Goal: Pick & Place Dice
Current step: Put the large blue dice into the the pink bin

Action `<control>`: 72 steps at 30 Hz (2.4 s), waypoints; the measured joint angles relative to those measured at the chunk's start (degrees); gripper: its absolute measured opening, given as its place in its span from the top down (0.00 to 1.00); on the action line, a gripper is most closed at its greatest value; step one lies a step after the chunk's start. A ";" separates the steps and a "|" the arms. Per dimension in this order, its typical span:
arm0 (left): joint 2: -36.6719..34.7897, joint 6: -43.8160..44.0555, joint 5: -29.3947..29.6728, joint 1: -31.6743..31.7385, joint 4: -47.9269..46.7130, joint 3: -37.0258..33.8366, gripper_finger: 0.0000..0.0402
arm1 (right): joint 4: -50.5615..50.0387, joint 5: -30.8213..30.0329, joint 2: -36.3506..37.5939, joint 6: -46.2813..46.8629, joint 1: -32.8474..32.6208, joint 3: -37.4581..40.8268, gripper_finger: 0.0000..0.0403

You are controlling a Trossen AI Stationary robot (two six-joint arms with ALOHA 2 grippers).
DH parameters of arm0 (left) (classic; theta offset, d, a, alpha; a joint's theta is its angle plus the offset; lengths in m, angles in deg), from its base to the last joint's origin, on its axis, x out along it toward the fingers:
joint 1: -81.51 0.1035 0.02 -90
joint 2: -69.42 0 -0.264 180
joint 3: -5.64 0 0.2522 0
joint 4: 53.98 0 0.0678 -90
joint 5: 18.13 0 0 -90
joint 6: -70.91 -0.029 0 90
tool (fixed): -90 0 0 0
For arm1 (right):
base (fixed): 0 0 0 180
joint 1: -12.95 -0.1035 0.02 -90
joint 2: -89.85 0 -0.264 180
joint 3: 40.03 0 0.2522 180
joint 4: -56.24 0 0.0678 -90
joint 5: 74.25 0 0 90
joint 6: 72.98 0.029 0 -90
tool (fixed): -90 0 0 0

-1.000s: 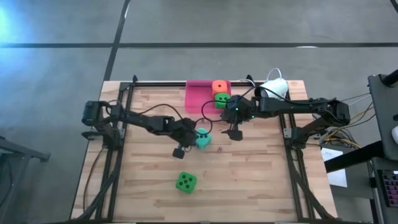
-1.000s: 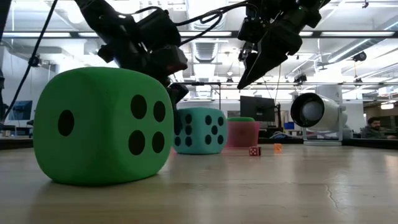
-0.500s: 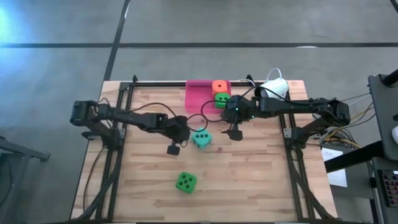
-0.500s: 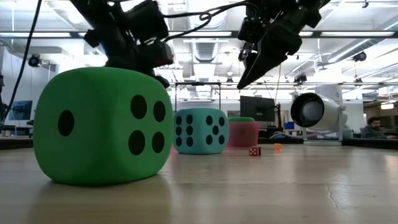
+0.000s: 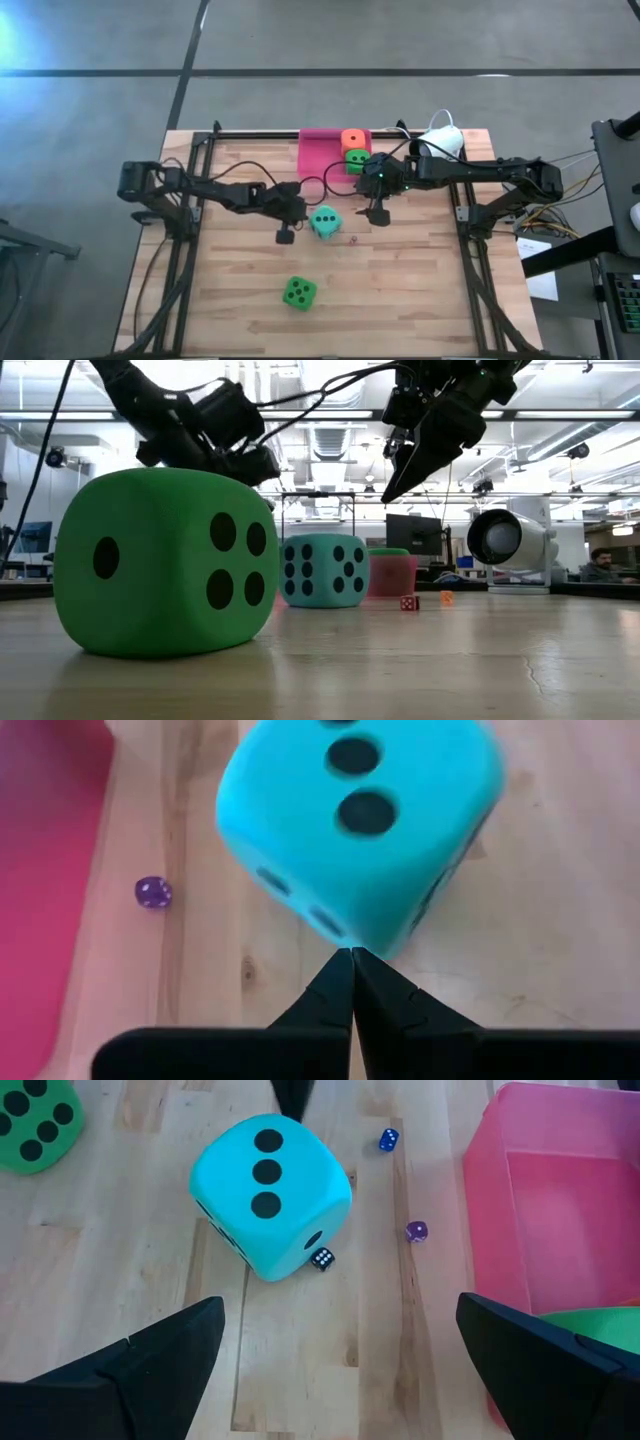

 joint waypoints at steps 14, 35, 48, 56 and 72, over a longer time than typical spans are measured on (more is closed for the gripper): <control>2.51 -1.92 -0.61 0.13 6.55 -0.07 0.98 | 0.41 0.14 0.00 -0.12 0.00 0.00 0.02; -33.41 -1.91 1.98 0.01 -10.64 -7.97 0.98 | 1.41 0.12 -0.02 4.04 -0.08 0.00 0.02; -39.62 -1.66 1.99 0.02 -10.66 -9.80 0.98 | 3.35 0.07 -0.02 5.94 -3.60 -0.55 0.02; -39.88 0.09 1.97 0.00 -10.55 -9.82 0.98 | 3.47 -0.03 -0.53 0.72 -7.73 -2.39 0.02; -39.88 0.17 1.96 -0.02 -10.68 -9.83 0.98 | 7.15 -0.02 -10.62 -24.19 -8.33 -5.97 0.02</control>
